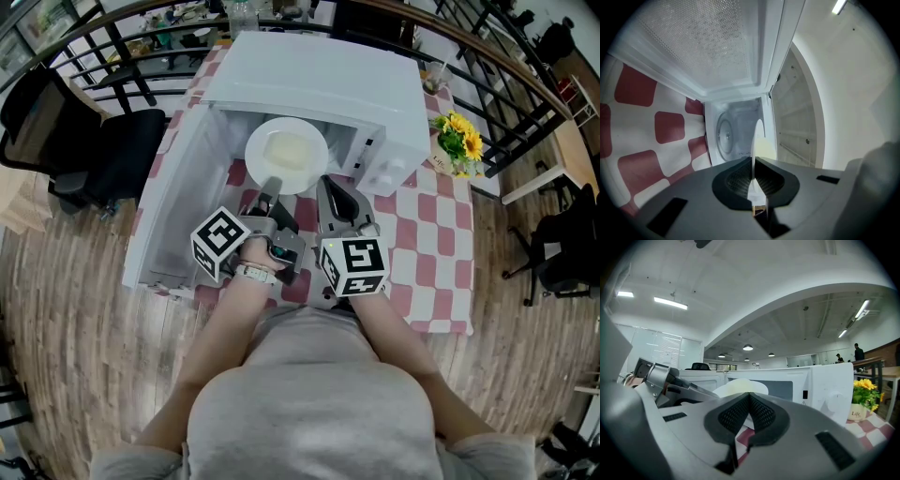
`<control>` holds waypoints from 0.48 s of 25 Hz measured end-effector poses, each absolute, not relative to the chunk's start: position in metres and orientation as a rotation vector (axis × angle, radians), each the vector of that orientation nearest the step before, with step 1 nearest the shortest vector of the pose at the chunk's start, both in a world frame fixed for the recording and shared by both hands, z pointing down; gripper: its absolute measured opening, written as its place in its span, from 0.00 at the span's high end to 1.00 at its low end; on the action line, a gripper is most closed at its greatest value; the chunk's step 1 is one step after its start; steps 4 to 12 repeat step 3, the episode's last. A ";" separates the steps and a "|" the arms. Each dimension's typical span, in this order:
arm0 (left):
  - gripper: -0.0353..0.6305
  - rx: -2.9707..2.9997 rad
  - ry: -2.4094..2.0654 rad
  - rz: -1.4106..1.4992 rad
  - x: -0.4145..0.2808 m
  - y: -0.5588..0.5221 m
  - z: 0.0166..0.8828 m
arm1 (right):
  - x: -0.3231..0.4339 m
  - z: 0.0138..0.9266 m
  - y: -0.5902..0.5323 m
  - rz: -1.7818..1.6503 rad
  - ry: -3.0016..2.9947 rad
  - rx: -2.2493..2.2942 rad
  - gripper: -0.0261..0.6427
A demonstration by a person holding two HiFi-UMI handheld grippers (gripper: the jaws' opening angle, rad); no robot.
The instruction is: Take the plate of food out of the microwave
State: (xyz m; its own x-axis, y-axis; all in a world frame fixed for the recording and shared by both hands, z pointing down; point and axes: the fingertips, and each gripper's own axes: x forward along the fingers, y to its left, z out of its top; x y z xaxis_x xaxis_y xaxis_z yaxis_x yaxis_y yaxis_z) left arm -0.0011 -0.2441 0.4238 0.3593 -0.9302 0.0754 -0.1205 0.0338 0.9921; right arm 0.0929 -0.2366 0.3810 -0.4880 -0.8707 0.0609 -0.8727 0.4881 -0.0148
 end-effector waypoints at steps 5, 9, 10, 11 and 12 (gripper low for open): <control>0.93 1.409 -1.028 -0.851 -0.001 -0.245 0.422 | 0.093 0.381 -0.237 0.067 -2.671 1.562 0.93; 0.93 1.409 -1.028 -0.851 -0.001 -0.245 0.422 | 0.093 0.381 -0.237 0.067 -2.671 1.562 0.93; 0.93 1.409 -1.028 -0.851 -0.001 -0.245 0.422 | 0.093 0.381 -0.237 0.067 -2.671 1.562 0.93; 0.93 1.409 -1.028 -0.851 -0.001 -0.245 0.422 | 0.093 0.381 -0.237 0.067 -2.671 1.562 0.93; 0.93 1.409 -1.028 -0.851 -0.001 -0.245 0.422 | 0.093 0.381 -0.237 0.067 -2.671 1.562 0.93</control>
